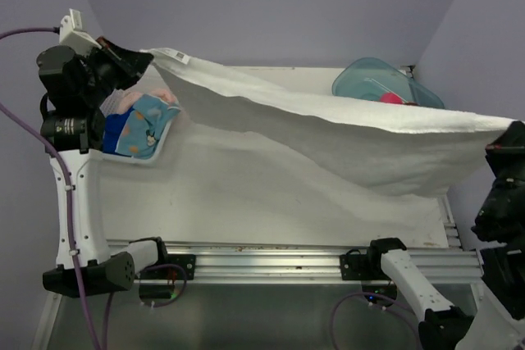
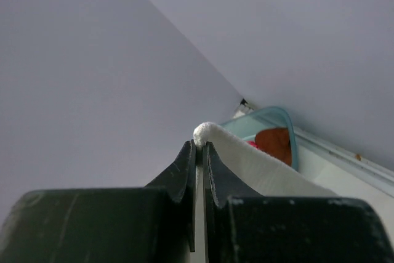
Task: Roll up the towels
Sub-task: Flatten the towel
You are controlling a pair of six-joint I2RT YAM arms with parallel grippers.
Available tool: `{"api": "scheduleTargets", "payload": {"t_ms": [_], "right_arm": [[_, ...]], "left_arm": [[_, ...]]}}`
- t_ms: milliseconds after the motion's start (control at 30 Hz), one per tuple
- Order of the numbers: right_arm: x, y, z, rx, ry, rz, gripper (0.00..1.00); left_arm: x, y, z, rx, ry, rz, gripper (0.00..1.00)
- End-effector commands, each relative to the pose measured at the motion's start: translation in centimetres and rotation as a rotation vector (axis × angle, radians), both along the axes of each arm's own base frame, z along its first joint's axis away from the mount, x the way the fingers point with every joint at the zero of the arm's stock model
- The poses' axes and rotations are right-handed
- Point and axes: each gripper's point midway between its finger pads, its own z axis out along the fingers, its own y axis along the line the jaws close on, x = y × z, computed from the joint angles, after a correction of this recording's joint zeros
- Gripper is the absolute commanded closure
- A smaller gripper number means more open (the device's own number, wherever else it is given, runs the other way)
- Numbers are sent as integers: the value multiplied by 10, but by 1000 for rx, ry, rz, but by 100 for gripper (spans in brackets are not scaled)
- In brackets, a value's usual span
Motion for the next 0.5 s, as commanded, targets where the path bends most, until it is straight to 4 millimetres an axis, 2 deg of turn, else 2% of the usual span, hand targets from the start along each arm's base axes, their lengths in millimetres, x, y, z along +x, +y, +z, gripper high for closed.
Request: {"api": "scheduleTargets", "payload": {"t_ms": [0,67,100,167,200,333,467], "right_arm": [[-59,-26,28,-46,-62,-133,100],[-85,-32,42,-47,-118,-158,100],[-97,-34,45,-44,-141,-162,100],[-115,-39,49,-50,-167,-175,100],[-130,-42,52,-42,-198,-178,100],[-156,-51,53,-27,-240,-172,100],[-163,-57,43,-10,-236,-147,100]], "left_arm": [[-42,-9,102,64,-311,-24,100],[-60,-8,122,89,-362,-2,100],[-71,-8,139,100,-405,6,100],[-87,-7,153,112,-440,30,100],[-103,-8,172,126,-492,41,100],[-138,-3,200,144,-564,106,100],[-168,1,215,173,-610,162,100]]}}
